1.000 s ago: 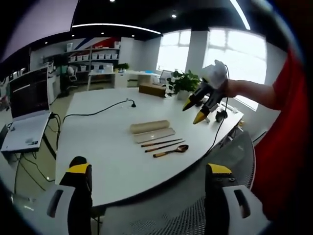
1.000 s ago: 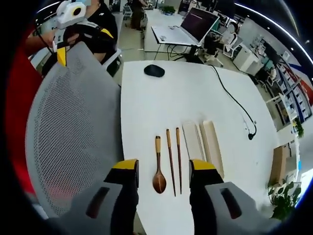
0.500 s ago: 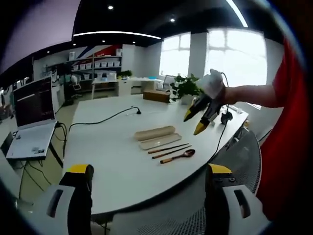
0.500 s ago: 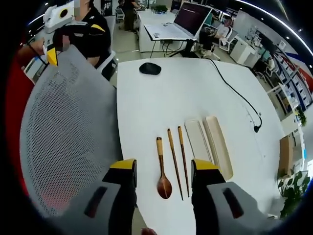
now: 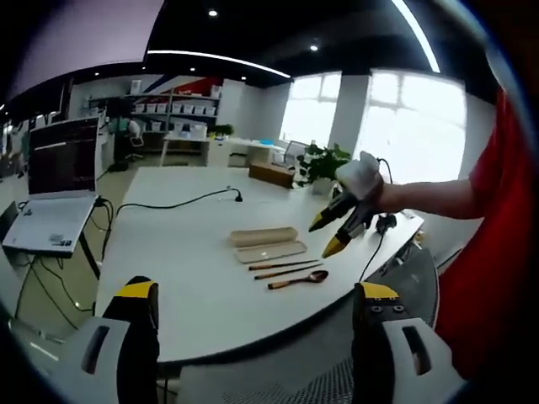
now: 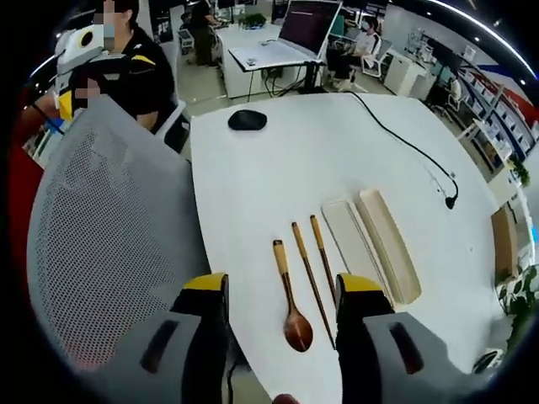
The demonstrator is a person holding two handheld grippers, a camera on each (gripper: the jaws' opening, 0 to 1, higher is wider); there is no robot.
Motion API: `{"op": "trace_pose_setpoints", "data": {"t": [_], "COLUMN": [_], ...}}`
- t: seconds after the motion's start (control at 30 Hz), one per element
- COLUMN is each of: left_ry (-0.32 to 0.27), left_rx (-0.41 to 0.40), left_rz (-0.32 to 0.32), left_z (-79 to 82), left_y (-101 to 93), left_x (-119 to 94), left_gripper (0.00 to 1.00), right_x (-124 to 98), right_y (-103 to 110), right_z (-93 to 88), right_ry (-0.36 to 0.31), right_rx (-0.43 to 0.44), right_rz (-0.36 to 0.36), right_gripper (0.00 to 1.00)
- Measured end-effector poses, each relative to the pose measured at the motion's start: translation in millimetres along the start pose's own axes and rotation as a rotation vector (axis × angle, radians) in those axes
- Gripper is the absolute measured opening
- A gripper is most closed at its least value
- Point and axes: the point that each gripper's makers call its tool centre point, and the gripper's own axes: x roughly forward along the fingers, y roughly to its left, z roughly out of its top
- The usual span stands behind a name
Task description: Arrange the utensils inside the cutlery case until each visible utensil rests in its matching compartment.
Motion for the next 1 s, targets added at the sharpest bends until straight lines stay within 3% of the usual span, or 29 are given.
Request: {"op": "trace_pose_setpoints", "data": {"t": [0.17, 0.5, 1.0], "left_ry": [0.001, 0.028, 0.035], "left_rx": [0.005, 0.008, -0.005], "left_rz": [-0.005, -0.010, 0.029], "left_z": [-4.5, -14.8, -18.0], "left_y": [-6.3, -13.7, -7.9], "left_x": [0.7, -0.3, -4.4], "left_gripper": [0.96, 0.88, 0.97], "right_x": [3.4, 11.5, 23.0], "right_y": [-1.2, -1.7, 0.7], "right_z": [-4.0, -13.2, -17.0], "right_ry": [-0.001, 0.023, 0.018], "right_rx": [0.024, -0.008, 0.001], "right_rz": [0.001, -0.010, 0.009], "right_gripper": [0.45, 0.38, 0.37]}}
